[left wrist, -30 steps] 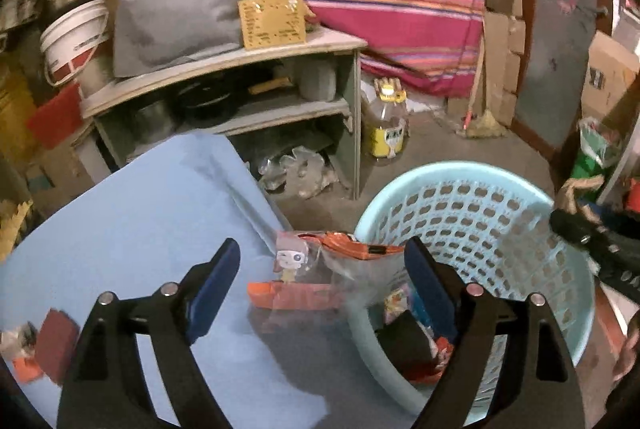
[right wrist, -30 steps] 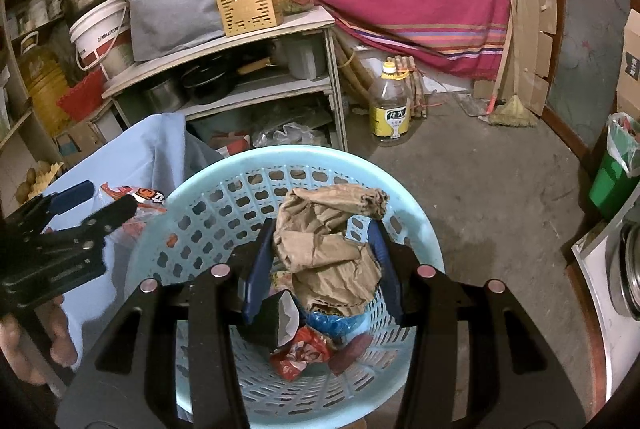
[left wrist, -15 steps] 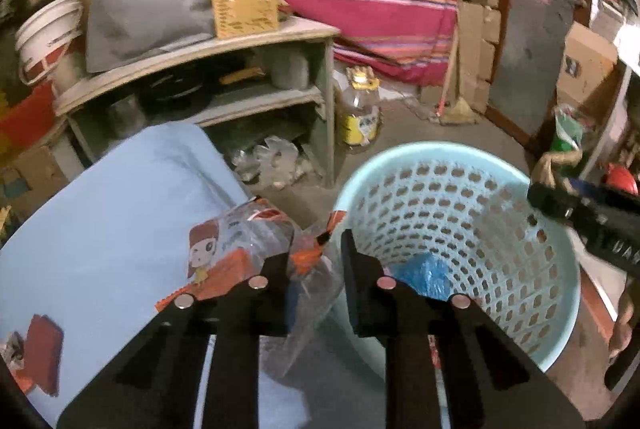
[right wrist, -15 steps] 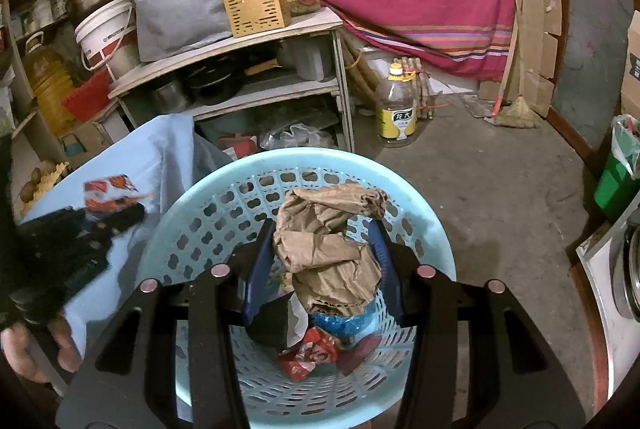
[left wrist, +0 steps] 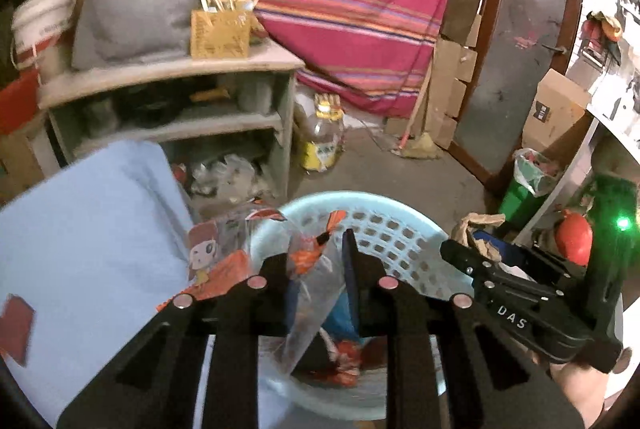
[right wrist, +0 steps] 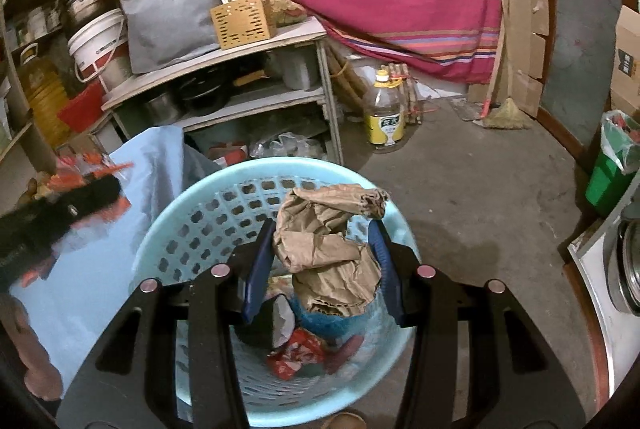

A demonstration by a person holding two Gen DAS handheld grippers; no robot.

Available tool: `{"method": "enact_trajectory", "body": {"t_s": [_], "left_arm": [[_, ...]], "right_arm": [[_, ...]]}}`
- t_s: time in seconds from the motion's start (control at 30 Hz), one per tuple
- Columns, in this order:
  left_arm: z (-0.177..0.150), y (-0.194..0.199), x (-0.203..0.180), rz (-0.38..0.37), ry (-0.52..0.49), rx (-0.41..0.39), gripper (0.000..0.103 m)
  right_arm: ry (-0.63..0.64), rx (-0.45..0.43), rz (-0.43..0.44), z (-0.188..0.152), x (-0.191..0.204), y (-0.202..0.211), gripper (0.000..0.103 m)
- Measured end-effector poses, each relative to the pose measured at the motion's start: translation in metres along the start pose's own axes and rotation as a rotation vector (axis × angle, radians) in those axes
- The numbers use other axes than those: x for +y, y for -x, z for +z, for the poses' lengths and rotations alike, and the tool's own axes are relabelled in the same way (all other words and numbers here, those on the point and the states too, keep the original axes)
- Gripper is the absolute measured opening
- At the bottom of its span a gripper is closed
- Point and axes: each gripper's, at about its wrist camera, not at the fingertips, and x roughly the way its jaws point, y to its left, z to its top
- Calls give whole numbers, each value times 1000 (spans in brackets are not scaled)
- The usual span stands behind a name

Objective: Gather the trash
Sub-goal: 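Open the left tool to drop the plastic bag while the right tool releases the paper bag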

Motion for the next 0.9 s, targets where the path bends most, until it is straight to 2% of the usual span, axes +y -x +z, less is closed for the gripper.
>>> {"method": "enact_trajectory", "body": {"t_s": [0.07, 0.17, 0.23, 0.4, 0.53, 0.7, 0.73, 0.77, 0.83, 0.9], "left_arm": [[-4, -10, -5, -4, 9, 17, 25], [-9, -24, -7, 6, 12, 49, 36], [-11, -26, -5, 31, 24, 51, 61], [-13, -20, 3, 75, 20, 47, 70], [-16, 1, 12, 159, -16, -8, 81], [-26, 35, 36, 235, -18, -53, 87], [-27, 41, 42, 250, -17, -58, 88], [-30, 49, 49, 269, -15, -65, 89], [-34, 65, 65, 311, -7, -79, 93], [-41, 87, 88, 362, 13, -97, 96]], "right_arm": [[-12, 0, -8, -1, -8, 1, 48], [-25, 5, -16, -2, -15, 1, 48], [-29, 10, -20, -2, -18, 0, 48], [-30, 19, -16, -2, -14, -3, 48], [-15, 22, -7, -1, -5, -6, 48], [21, 27, 5, 0, 19, -14, 49], [28, 22, 4, 1, 24, -15, 53], [30, 18, 1, 1, 27, -16, 68], [32, 10, -20, 2, 35, -16, 82], [39, 10, -40, 3, 43, -16, 86]]}}
